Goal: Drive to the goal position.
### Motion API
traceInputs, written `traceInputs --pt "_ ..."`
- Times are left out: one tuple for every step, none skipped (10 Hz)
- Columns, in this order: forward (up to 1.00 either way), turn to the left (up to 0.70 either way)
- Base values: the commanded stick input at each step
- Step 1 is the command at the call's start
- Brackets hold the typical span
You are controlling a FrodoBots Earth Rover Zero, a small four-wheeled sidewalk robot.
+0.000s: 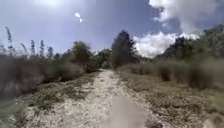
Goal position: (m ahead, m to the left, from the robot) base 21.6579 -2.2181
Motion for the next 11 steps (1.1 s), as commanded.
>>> traceInputs --pt "0.7 0.0" --pt "0.7 0.0" --pt "0.7 0.0" --pt "0.7 0.0" --pt "0.7 0.0" --pt "0.7 0.0" --pt "0.7 0.0" --pt "0.7 0.0" --pt "0.7 0.0" --pt "0.7 0.0" --pt "0.7 0.0"
